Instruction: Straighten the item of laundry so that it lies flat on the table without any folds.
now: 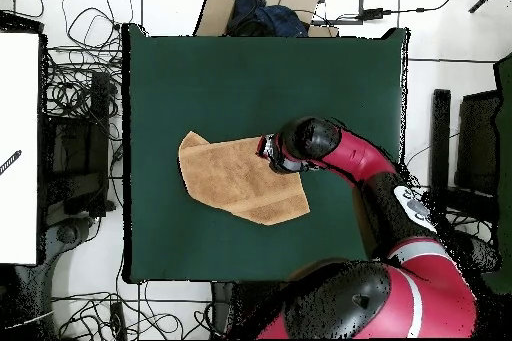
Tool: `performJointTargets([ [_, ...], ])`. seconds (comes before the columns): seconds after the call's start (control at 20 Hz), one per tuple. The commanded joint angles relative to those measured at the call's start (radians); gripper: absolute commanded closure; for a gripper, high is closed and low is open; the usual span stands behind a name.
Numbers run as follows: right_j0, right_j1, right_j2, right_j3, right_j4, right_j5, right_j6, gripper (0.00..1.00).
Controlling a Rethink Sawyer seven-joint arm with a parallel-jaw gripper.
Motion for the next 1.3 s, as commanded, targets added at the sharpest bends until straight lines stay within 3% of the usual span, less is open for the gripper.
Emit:
performJointTargets([
  [0.05, 0.009, 0.021, 0.086, 0.005, -0.009, -0.093, 0.033, 0.00],
  [0.8, 0.015, 0.024, 0.076, 0.008, -0.010, -0.097, 0.042, 0.00],
  [1.05, 0.098, 0.035, -0.012, -0.114, -0.075, -0.006, 0.045, 0.00],
  [1.3, 0.083, 0.054, 0.001, -0.113, -0.048, -0.018, 0.056, 0.00],
])
